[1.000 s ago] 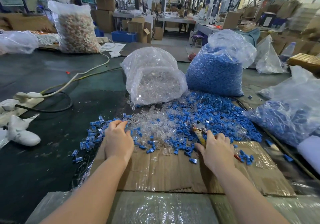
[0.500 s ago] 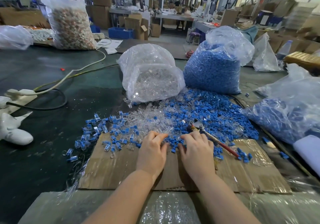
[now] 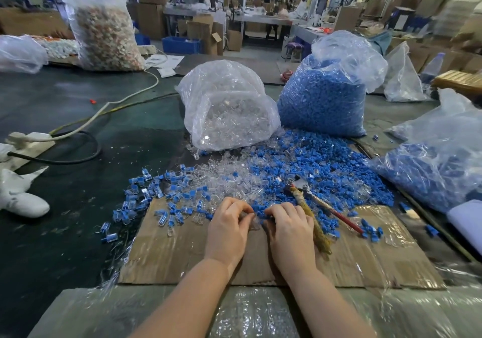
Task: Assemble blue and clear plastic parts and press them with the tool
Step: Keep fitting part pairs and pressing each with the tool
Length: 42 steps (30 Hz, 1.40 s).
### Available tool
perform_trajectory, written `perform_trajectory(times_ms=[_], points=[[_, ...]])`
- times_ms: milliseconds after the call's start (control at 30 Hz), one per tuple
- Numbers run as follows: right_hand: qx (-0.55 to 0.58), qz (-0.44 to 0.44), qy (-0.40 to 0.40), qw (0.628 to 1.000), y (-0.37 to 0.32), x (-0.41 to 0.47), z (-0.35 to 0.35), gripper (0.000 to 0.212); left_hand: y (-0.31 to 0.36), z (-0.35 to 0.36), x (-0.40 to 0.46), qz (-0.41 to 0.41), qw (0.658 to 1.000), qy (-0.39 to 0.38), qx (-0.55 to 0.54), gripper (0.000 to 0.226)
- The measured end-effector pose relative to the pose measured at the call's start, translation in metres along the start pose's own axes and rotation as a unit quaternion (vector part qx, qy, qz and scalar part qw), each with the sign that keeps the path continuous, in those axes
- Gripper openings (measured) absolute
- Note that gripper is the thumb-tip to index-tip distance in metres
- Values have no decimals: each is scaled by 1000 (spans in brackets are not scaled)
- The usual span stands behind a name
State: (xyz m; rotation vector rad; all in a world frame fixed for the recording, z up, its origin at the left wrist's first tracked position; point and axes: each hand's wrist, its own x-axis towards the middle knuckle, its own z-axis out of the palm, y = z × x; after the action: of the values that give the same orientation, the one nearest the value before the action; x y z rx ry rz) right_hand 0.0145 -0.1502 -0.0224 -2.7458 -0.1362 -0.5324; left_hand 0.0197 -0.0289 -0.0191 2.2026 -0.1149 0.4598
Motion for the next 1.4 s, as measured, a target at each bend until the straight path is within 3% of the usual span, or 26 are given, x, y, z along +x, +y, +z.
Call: perform_trajectory(times_ms=[233, 400, 700, 833, 1033, 1200, 1400], points=[[62, -20, 65, 996, 0, -4, -4, 17, -1, -2, -5, 12, 1000, 25, -2, 11], [74, -41, 96, 992, 3, -5, -3, 17, -2, 0, -6, 29, 998, -34, 38, 27], [71, -46, 74, 994, 0, -7, -5, 4, -3, 0, -7, 15, 999, -34, 30, 17], [66, -33, 70, 995, 0, -8, -7, 11, -2, -1, -7, 15, 999, -35, 33, 11], [69, -36, 80, 994, 0, -8, -5, 3, -1, -1, -7, 22, 998, -49, 43, 20], [68, -39, 91, 993, 0, -8, -5, 20, 0, -2, -7, 7, 999, -27, 23, 11], [111, -26, 99, 989, 0, -8, -6, 6, 0, -6, -7, -5, 1000, -13, -11, 16]])
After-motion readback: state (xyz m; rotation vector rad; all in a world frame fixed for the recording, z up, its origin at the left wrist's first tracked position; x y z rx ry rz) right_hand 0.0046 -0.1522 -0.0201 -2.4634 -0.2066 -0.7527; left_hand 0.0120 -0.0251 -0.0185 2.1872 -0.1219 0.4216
